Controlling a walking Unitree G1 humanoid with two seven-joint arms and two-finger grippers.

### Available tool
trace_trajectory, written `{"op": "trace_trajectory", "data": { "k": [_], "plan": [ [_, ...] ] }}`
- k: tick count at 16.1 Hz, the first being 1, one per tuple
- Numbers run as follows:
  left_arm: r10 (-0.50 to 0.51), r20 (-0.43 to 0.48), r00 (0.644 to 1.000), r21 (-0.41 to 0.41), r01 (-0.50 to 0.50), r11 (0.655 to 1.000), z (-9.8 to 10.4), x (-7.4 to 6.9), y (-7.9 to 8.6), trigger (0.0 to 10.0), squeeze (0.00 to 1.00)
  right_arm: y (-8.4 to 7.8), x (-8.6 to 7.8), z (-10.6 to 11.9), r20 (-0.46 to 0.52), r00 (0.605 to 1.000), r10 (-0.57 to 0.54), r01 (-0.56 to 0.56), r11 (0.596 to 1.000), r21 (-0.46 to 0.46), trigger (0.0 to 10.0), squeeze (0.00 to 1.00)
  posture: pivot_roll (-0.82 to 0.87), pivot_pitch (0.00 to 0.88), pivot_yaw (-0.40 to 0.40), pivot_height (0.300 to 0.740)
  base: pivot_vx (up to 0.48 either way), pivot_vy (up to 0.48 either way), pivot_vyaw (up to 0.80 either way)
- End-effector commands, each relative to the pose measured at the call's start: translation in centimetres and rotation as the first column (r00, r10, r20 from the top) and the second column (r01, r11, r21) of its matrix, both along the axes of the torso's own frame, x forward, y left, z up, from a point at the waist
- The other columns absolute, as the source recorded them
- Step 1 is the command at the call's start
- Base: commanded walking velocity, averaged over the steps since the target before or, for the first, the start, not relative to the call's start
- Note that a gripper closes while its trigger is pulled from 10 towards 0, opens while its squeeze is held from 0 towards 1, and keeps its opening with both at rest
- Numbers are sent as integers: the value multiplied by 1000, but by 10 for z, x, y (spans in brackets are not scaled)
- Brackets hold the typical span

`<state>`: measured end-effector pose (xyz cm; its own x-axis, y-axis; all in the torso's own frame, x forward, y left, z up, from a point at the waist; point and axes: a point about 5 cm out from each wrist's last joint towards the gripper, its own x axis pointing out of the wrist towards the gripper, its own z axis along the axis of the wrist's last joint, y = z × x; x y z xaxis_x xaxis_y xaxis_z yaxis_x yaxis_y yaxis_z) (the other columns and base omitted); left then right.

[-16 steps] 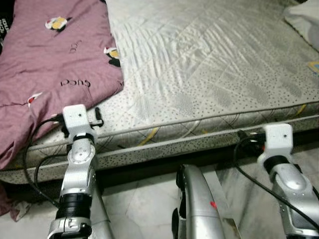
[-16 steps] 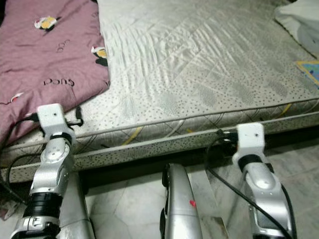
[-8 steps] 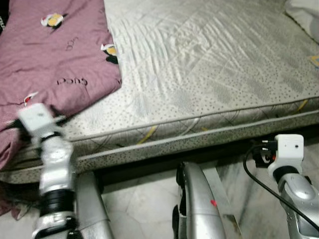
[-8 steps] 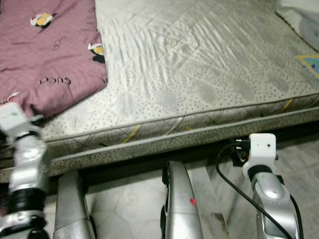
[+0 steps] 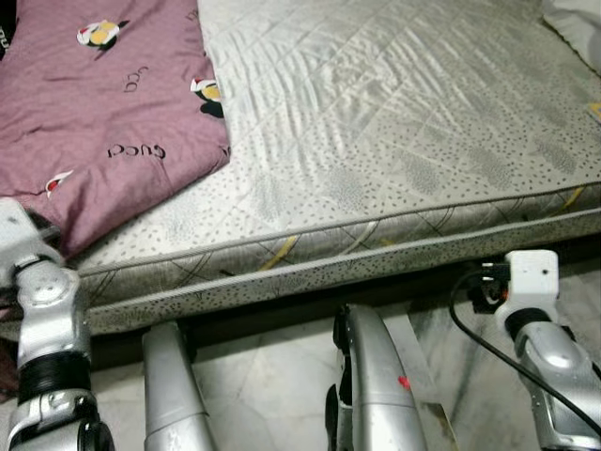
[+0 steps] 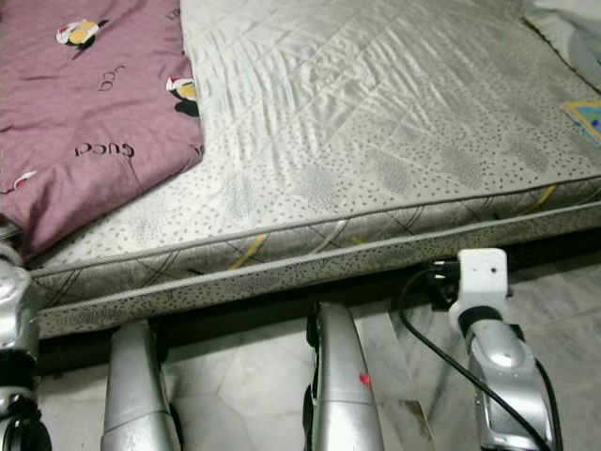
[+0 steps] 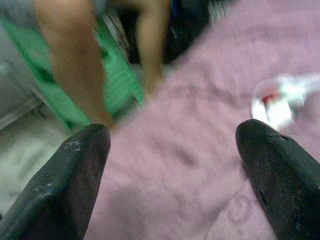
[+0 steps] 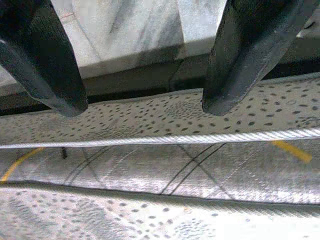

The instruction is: Clean up the room

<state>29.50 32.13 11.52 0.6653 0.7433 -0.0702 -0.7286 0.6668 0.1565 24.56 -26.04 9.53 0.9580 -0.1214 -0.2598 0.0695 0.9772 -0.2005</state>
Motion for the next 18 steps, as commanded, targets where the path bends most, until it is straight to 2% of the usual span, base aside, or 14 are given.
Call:
{"op": "trace_trajectory", "data": {
  "k": [1,2,5,6,8,9,11,13,14,15,16,17,18],
  "plan": [
    [-28,-41,999,-27,27,999,-7,3,-4,10000,0,3,2,2,6,999,44,-44,999,24,10000,0,-110,156,-65,487,0,0,0],
    [-50,-67,997,-38,47,998,-12,4,-10,10000,0,11,6,9,28,992,120,-122,991,62,10000,0,-112,155,-63,487,0,0,0],
    [-123,-100,987,-54,118,992,-18,11,-21,10000,0,15,14,16,57,987,152,-154,987,41,10000,0,-112,146,-67,487,0,0,0],
    [-248,-134,959,-79,239,968,-23,19,-39,10000,0,16,15,14,55,986,158,-160,987,29,10000,0,-107,142,-69,487,0,0,0],
    [-399,-178,899,-65,394,917,-27,26,-62,10000,0,17,17,14,57,985,162,-164,986,33,10000,0,-103,138,-70,487,0,0,0],
    [-544,-222,809,-33,551,834,-31,29,-90,10000,0,24,21,21,87,979,185,-191,979,68,10000,0,-101,134,-67,487,0,0,0],
    [-698,-252,670,-21,718,696,-38,24,-129,10000,0,48,29,40,173,934,314,-336,935,117,10000,0,-100,121,-57,487,0,0,0],
    [-789,-276,548,13,824,567,-37,18,-156,10000,0,64,35,51,218,907,360,-393,911,127,10000,0,-93,113,-48,487,0,0,0],
    [-820,-282,498,26,858,512,-36,15,-165,10000,0,67,37,53,227,905,360,-395,909,132,10000,0,-90,112,-47,487,0,0,0],
    [-852,-286,438,62,896,440,-33,12,-174,10000,0,68,39,52,226,906,357,-392,911,132,10000,0,-87,109,-45,487,0,0,0],
    [-877,-285,387,109,922,372,-28,7,-183,10000,0,68,40,50,224,909,352,-385,914,126,10000,0,-76,106,-42,487,0,0,0],
    [-880,-285,381,115,925,363,-26,6,-184,10000,0,68,40,49,223,909,351,-384,915,125,10000,0,-74,106,-41,487,0,0,0],
    [-895,-252,367,160,928,336,-19,0,-189,10000,0,67,40,48,220,913,342,-375,918,130,10000,0,-64,100,-37,487,0,0,0]
  ]
}}
